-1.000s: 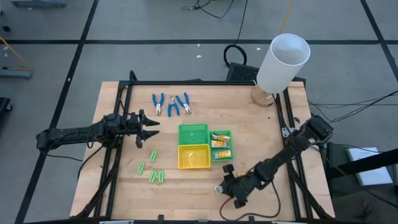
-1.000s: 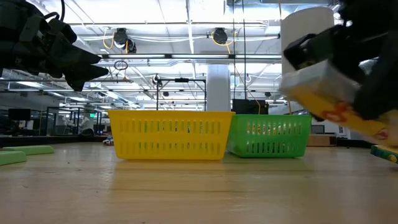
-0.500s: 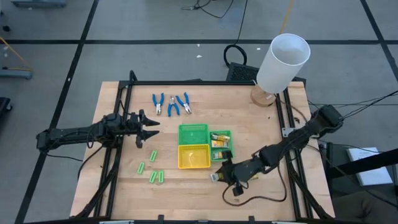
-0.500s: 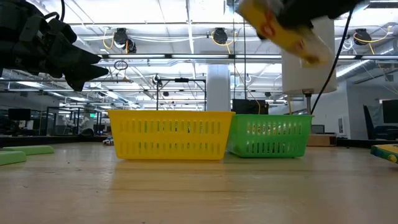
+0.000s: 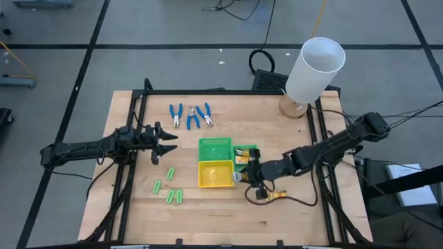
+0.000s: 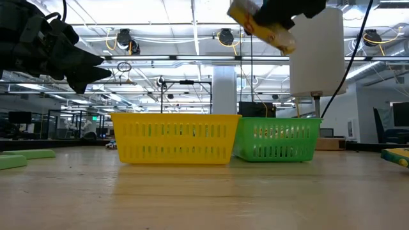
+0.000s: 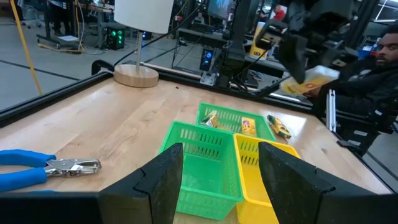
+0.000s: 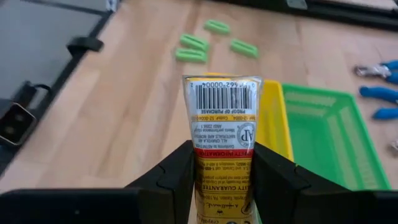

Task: Pick & Place School Supplies
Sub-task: Put the yellow crayon box into the right green bin

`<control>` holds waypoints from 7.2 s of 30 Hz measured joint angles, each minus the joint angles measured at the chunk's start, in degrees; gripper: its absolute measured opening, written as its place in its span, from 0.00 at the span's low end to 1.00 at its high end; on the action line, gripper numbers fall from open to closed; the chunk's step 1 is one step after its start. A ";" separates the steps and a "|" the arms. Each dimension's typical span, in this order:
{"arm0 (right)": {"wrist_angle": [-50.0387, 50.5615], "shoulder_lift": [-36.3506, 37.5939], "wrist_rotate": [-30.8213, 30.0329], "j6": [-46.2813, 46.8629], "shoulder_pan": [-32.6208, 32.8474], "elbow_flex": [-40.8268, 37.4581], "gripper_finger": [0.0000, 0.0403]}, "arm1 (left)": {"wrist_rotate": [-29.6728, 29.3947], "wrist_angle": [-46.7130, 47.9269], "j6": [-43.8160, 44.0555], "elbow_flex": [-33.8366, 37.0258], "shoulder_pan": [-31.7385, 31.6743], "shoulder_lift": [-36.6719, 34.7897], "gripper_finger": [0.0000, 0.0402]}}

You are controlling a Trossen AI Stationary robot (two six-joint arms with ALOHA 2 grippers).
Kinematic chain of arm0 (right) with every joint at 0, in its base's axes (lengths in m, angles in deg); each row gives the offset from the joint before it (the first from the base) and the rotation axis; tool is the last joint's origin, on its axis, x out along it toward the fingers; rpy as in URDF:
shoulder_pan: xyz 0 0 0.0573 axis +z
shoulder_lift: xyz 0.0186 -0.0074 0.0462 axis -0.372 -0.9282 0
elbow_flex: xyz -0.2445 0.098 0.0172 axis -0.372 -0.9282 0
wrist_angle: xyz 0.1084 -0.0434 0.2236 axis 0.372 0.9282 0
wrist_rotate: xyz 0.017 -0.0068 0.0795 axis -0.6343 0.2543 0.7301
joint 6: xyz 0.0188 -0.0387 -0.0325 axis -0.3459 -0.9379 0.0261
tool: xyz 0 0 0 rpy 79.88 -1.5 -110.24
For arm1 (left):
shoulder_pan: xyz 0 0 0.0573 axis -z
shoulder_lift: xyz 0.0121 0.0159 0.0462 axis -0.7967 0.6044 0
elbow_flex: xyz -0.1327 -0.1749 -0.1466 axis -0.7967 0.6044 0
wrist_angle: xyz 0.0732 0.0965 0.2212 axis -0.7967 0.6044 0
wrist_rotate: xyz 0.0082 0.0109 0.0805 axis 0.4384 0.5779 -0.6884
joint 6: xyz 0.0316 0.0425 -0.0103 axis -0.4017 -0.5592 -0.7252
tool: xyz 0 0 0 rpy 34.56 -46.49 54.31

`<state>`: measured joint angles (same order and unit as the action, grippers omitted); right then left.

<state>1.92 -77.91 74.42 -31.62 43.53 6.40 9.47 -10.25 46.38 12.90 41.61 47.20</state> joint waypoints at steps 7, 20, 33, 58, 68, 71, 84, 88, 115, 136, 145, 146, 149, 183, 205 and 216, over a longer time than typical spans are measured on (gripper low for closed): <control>4.36 -0.04 -0.04 1.66 -4.17 0.00 0.32 | 0.02 0.00 0.01 0.00 0.00 0.00 0.53; -6.67 -0.04 -0.01 3.09 -9.91 -12.36 0.32 | 0.02 0.00 0.00 0.00 0.00 0.01 0.53; -17.12 -0.04 0.19 4.64 -10.75 -20.54 0.32 | 0.02 0.00 -0.02 0.00 0.00 0.00 0.53; -20.08 -0.04 0.20 6.13 -10.73 -21.84 0.32 | 0.02 0.00 -0.01 0.00 0.00 0.01 0.53; -20.06 -0.04 0.07 6.50 -10.71 -21.84 0.33 | 0.02 0.00 -0.02 0.00 0.00 0.00 0.53; -20.04 -0.04 -0.06 7.80 -10.75 -21.84 0.35 | 0.02 0.00 -0.02 0.00 0.00 0.02 0.53; -20.04 -0.04 -0.04 7.88 -10.75 -21.84 0.46 | 0.02 0.00 0.01 0.00 0.00 0.02 0.53; -20.02 -0.04 -0.04 7.81 -10.75 -21.84 0.46 | 0.00 0.00 0.00 0.00 0.00 0.02 0.53; -35.24 1.72 -3.12 10.26 23.86 -18.37 0.62 | 0.01 0.00 -0.01 0.00 0.00 0.01 0.53; 26.18 -3.56 -23.58 36.87 32.77 -4.38 0.64 | 0.02 -0.02 -0.01 0.00 0.00 0.01 0.53; 21.20 -3.58 -15.48 44.51 30.94 -15.17 0.64 | 0.02 0.02 -0.02 0.00 0.00 0.02 0.53; 20.58 -3.58 -14.94 44.96 30.77 -15.99 0.64 | 0.02 -0.02 -0.02 0.00 0.00 0.02 0.53; 19.26 -3.58 -14.64 45.36 30.78 -17.59 0.64 | 0.02 0.02 -0.01 0.00 0.00 0.02 0.53; 11.28 -3.56 -14.94 45.37 29.57 -20.48 0.64 | 0.02 0.00 0.00 0.00 0.00 0.01 0.53; 13.60 -3.54 -11.65 46.43 28.63 -20.48 0.60 | 0.02 0.00 -0.02 0.00 0.00 0.02 0.53; 6.14 -3.33 -11.85 46.77 28.69 -25.35 0.55 | 0.02 0.00 0.00 0.00 0.00 0.01 0.53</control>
<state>8.06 -81.24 62.58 15.15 72.22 -18.95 9.50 -10.25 46.38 12.90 41.61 47.20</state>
